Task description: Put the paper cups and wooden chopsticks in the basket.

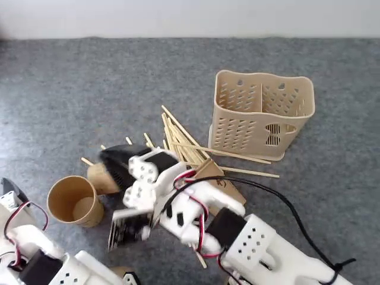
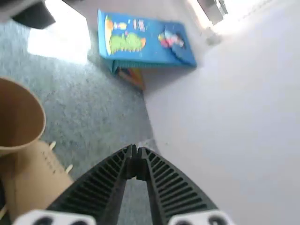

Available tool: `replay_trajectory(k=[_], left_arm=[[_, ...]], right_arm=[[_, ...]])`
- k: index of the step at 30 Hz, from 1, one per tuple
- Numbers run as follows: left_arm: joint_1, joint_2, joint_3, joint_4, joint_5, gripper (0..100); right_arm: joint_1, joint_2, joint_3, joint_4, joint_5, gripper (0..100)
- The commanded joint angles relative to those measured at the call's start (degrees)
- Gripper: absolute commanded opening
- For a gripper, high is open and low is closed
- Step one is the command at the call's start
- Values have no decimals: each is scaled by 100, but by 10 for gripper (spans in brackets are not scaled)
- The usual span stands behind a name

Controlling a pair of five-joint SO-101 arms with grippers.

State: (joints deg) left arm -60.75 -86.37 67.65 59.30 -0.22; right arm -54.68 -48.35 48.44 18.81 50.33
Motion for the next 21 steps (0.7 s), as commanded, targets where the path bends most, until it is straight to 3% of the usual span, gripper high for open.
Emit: replay_trajectory(k=[1,4,8,13,15,17,21], left_arm=[[-35,-44,48,-26,26,265],[-35,-44,101,-18,26,265],[-9,-44,163,9,26,265],[0,-44,382,0,35,265],[0,-44,444,0,35,265],[0,-44,479,0,35,265],[0,-53,585,-18,44,265]], right_arm=[[725,-189,-105,866,-782,9],[1182,-242,-290,1798,-1600,9],[1376,-198,-571,2721,-2127,9],[1376,-163,-615,2923,-2479,15],[1376,13,-721,2932,-2769,61],[1376,400,-923,2976,-3270,116],[1332,1552,-1802,3407,-3719,124]])
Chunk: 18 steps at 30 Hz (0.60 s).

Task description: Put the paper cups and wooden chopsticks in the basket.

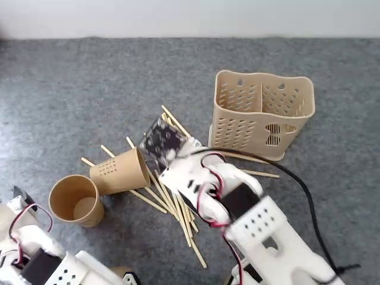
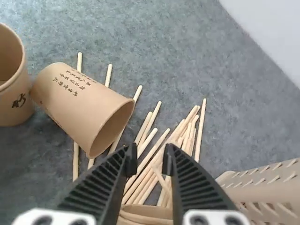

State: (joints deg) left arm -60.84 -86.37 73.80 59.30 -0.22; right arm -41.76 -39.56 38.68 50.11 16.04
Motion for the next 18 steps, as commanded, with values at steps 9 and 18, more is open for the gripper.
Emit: replay_trajectory(k=[9,18], left_arm=[[18,-53,75,-18,44,265],[18,-53,198,-35,44,265]], right_arm=[[-611,2756,-2664,1305,-1644,125],[-989,3767,-3297,1244,-1987,125]])
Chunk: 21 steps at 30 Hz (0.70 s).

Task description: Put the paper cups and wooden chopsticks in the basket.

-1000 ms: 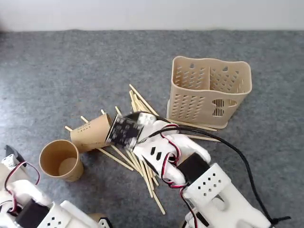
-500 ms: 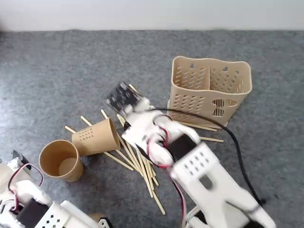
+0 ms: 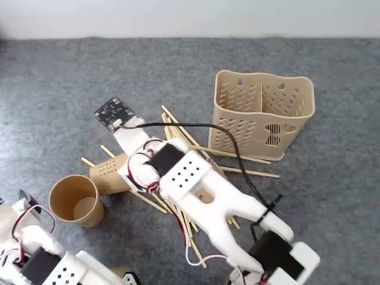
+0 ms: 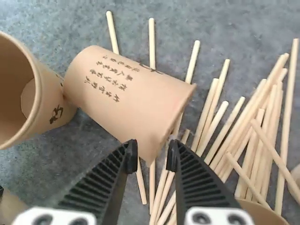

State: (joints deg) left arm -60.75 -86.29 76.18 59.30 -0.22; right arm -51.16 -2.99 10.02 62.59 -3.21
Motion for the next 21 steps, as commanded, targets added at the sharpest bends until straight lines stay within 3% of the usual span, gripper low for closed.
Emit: replay_trajectory(k=[1,10,15,21], left_arm=[[9,-62,-40,-35,44,265],[9,-62,-40,-26,44,265],[9,-62,-40,-26,44,265],[9,-62,-31,-26,44,265]], right_arm=[[-48,215,-519,-4,-62,125],[48,1218,-1055,-110,-62,122],[31,1253,-1125,-119,105,2],[57,1068,-1178,136,360,9]])
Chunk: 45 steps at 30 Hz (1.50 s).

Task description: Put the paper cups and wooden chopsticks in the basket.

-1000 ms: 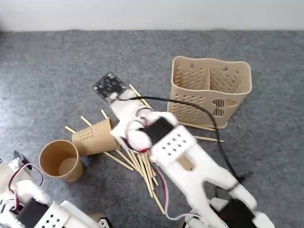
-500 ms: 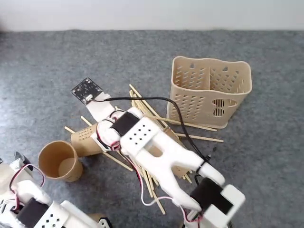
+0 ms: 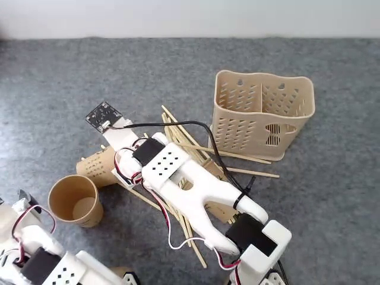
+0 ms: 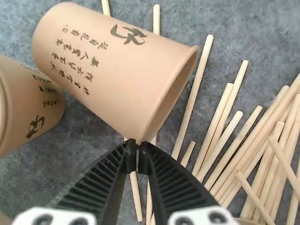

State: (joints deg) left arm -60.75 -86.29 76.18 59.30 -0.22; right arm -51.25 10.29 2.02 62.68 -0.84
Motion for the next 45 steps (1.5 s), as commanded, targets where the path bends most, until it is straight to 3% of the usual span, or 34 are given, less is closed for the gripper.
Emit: replay_trajectory(k=[1,10,22,25,34,42,45], left_arm=[[9,-62,-4,-26,44,265],[9,-62,22,-35,26,265],[9,-62,22,-35,26,265],[9,-62,31,-35,26,265],[9,-62,31,-35,26,265],[9,-62,31,-35,26,265],[9,-62,31,-35,26,265]], right_arm=[[66,-374,-378,180,132,9],[101,-1789,-360,699,1152,9],[884,-2475,-185,1534,2268,11],[910,-2466,176,1560,1802,24],[769,-2466,554,1613,-1275,173],[418,-2519,686,2527,-1336,172],[646,-2527,668,2756,-756,172]])
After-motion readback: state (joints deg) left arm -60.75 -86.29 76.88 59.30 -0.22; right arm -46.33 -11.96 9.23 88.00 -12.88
